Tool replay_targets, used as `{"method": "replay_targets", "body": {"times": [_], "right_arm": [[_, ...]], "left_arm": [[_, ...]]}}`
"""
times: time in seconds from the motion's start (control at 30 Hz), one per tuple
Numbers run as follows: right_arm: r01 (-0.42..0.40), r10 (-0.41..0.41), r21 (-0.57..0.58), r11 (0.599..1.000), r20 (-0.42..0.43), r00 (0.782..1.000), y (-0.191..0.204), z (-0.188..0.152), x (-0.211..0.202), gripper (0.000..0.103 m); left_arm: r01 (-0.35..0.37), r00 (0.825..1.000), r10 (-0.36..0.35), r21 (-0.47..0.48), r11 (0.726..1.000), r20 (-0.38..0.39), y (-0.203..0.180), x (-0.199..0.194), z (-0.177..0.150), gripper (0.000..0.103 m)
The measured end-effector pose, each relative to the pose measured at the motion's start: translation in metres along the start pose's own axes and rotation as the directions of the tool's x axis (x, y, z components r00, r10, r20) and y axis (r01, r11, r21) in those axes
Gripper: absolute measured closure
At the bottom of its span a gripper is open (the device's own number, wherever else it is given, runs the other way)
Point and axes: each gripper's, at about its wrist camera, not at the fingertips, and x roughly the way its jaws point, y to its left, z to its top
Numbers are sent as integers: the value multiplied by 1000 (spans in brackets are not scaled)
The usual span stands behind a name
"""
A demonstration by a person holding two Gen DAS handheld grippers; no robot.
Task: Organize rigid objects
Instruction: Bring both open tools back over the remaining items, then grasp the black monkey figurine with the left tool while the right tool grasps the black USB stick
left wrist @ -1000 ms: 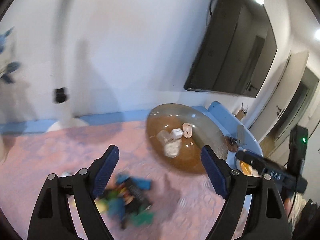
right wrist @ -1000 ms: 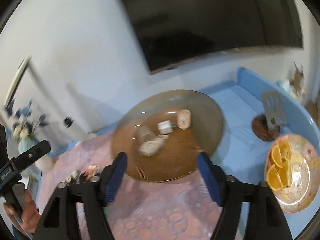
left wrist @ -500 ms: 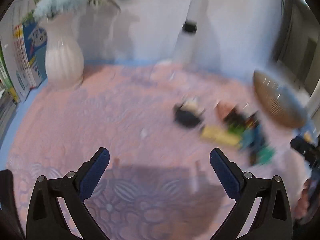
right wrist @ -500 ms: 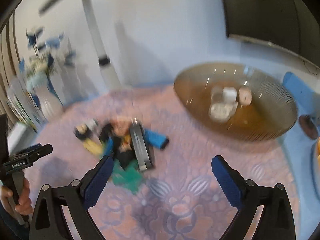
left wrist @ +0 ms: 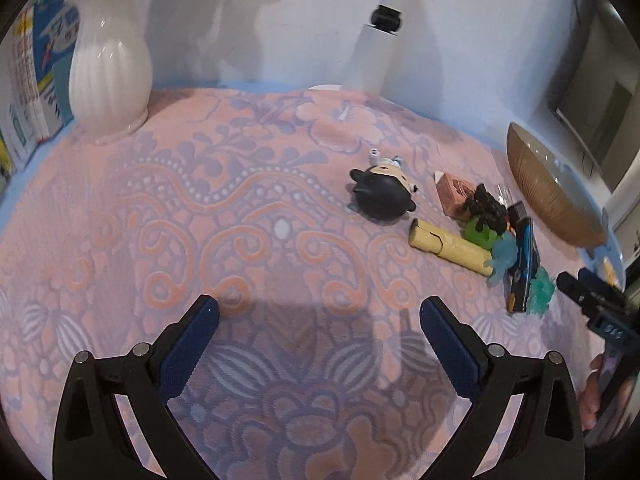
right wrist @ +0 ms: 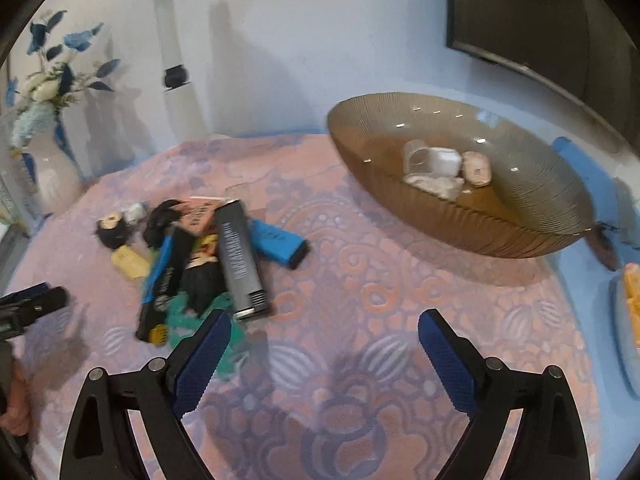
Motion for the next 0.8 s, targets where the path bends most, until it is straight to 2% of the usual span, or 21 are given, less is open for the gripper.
{"method": "replay_targets", "body": {"times": [0.03,0.07,0.13,0.17,0.33,0.47,0.63,0.8], "right_arm": [[20,-20,3,1000,0,1000,0,0,1,17],[20,-20,6,1000,1,1000,-1,0,1,32],[-24,24,9,1000,-19,1000,-3,0,2,47],[-50,50,14,999,-36,998,-5,0,2,51],[-176,180,43,984,-159,971,-5,8,5,51],[-158,148,-69,985,-127,981,7,32,2,51],[-251,238,-63,966,-170,956,20,43,27,51],[-275,260,-65,959,-174,950,22,37,40,52]], "left_arm": [[1,1000,-1,-9,1000,3,1,-1,-1,2],[-14,1000,14,-13,1000,9,1,-1,-2,2],[-68,998,68,6,998,10,-5,-1,-2,2],[-102,995,101,31,994,9,-11,0,-3,2],[-146,989,143,153,977,31,-35,-4,-5,3],[-108,994,104,162,981,37,-43,-11,17,3],[-53,998,50,169,984,22,-46,3,54,3],[-47,999,50,195,980,-9,-45,31,69,3]]}}
